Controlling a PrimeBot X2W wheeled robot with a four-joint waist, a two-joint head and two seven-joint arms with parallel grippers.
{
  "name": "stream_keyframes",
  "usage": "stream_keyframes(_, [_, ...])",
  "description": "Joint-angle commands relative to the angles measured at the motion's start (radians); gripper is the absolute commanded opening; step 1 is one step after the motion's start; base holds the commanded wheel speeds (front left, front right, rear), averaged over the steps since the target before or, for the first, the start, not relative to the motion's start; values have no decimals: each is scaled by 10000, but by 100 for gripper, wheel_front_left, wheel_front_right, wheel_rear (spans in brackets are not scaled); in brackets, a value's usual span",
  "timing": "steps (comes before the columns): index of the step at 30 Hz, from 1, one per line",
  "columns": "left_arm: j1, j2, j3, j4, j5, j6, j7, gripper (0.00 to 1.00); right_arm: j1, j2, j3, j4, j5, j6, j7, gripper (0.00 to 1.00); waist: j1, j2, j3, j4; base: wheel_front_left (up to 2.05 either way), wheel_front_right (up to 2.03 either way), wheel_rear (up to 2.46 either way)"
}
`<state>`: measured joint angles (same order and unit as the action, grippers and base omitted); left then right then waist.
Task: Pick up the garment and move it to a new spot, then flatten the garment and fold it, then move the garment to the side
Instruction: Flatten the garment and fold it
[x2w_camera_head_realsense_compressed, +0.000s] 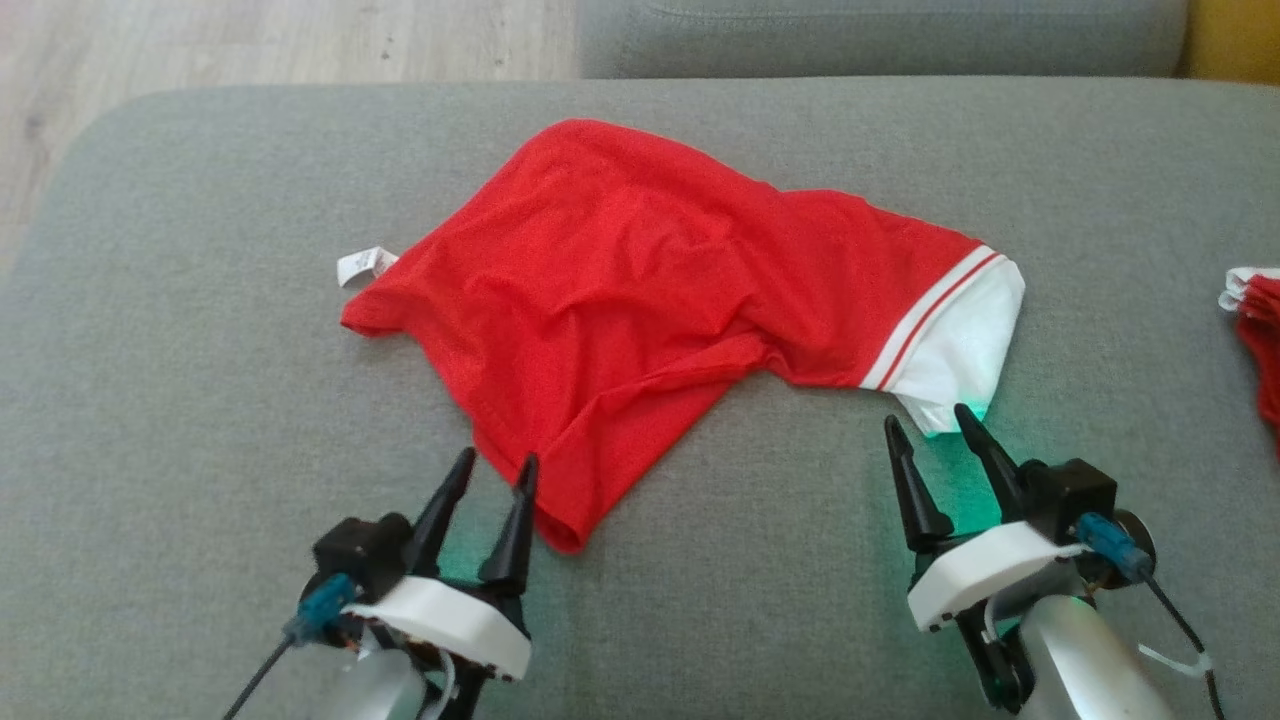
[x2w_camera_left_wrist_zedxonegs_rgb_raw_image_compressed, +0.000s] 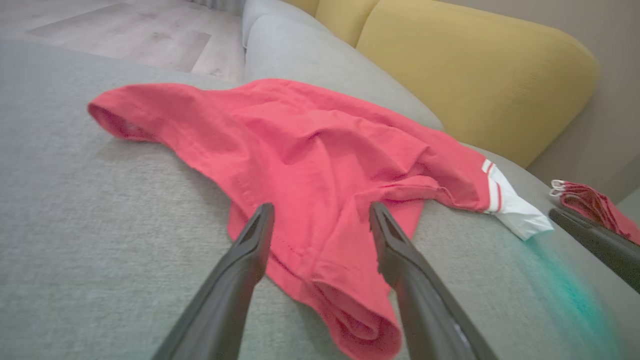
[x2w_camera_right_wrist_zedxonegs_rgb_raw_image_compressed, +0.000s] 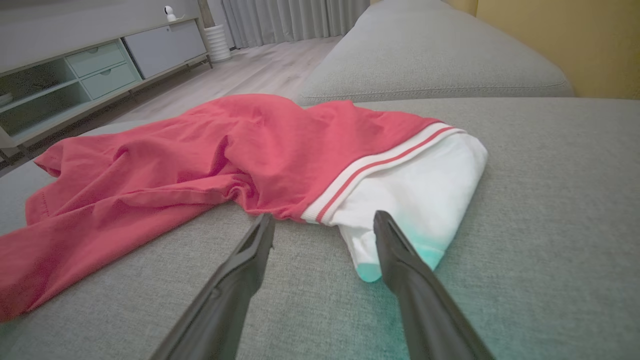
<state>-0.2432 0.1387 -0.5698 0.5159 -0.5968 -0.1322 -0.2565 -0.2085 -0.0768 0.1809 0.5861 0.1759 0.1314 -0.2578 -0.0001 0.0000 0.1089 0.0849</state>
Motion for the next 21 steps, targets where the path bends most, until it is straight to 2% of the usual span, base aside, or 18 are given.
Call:
stream_keyframes(1, [-476, -123, 806, 22, -41, 15, -52, 100, -123, 4, 267, -235, -12, -7, -40, 100, 1, 0, 126, -116, 0, 0, 0])
stream_keyframes(13, [-1285, -127, 23, 1511, -1045, 15, -53, 100, -239, -42, 296, -178, -27, -7, -40, 100, 1, 0, 461, -428, 0, 0, 0])
stream_keyframes(18, [-1479, -51, -581, 1624, -1424, 15, -53, 100, -266, -19, 270, -191, -43, -7, -40, 100, 1, 0, 521, -414, 0, 0, 0])
stream_keyframes(19, [-1519, -18, -664, 1572, -1455, 15, -53, 83, -276, -16, 273, -190, -42, -7, -40, 100, 1, 0, 527, -401, 0, 0, 0])
stream_keyframes(20, [-1544, 11, -720, 1532, -1490, 15, -53, 55, -284, -11, 274, -188, -42, -7, -40, 100, 1, 0, 529, -386, 0, 0, 0])
stream_keyframes(21, [-1563, 34, -760, 1494, -1512, 15, -53, 38, -289, -6, 277, -182, -40, -7, -40, 100, 1, 0, 526, -373, 0, 0, 0])
